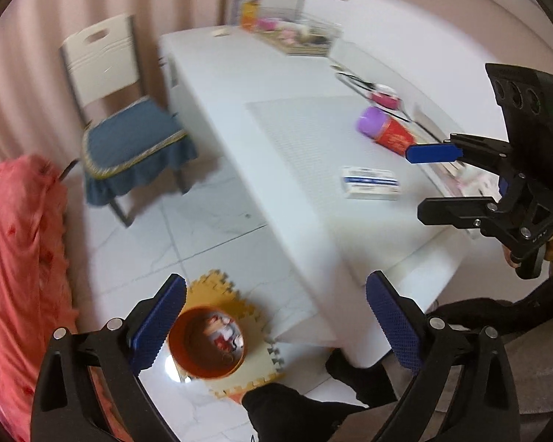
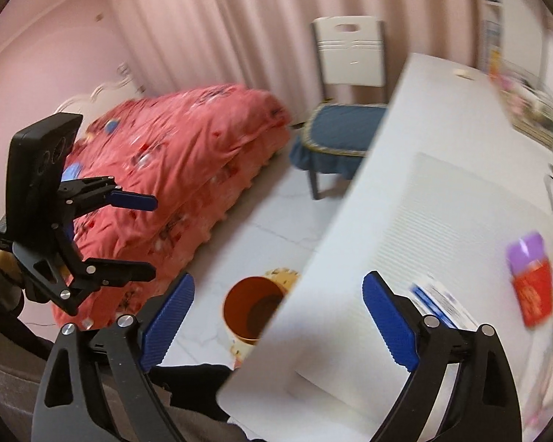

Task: Collect trash
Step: 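Move both open tools from the bin back over the desk mat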

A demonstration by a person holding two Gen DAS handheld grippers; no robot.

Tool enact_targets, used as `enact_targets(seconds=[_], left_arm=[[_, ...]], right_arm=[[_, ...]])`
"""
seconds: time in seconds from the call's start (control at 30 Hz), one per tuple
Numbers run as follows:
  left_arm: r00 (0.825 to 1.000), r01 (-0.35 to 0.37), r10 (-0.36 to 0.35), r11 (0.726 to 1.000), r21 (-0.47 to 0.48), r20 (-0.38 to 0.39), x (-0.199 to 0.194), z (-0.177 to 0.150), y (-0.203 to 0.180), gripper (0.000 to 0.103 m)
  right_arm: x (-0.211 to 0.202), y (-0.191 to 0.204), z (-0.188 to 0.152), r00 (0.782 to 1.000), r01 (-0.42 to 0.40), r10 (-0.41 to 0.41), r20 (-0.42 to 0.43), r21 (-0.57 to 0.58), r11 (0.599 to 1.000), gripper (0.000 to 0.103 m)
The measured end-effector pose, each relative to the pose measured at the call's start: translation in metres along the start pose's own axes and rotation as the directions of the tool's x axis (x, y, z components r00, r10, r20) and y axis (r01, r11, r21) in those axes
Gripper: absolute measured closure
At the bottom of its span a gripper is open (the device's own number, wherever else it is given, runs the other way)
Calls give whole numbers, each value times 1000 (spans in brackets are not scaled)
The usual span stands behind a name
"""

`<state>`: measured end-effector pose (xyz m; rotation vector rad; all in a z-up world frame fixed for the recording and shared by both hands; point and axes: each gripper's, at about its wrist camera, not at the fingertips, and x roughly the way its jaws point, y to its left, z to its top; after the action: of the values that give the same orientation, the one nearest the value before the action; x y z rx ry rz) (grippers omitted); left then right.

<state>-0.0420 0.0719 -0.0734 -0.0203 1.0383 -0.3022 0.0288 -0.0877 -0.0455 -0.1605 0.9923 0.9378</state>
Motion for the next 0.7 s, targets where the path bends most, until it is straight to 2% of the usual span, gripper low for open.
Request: enact_targets(seconds=[0.17,0.43,0.7], left_arm=[[999,46,-45,989,143,-11,12,23,-37,7],[995,99,-84,940,326,-60,30,48,-86,7],[986,138,-88,901,410,-140,61,69,-109,7]], right_arm=[[-37,-32,-22,996,63,-67,55,74,995,12],[-67,-69,-47,988,122,-133,77,134,984,12],[-74,-110,-62,981,175,-187,46,195,965,12]])
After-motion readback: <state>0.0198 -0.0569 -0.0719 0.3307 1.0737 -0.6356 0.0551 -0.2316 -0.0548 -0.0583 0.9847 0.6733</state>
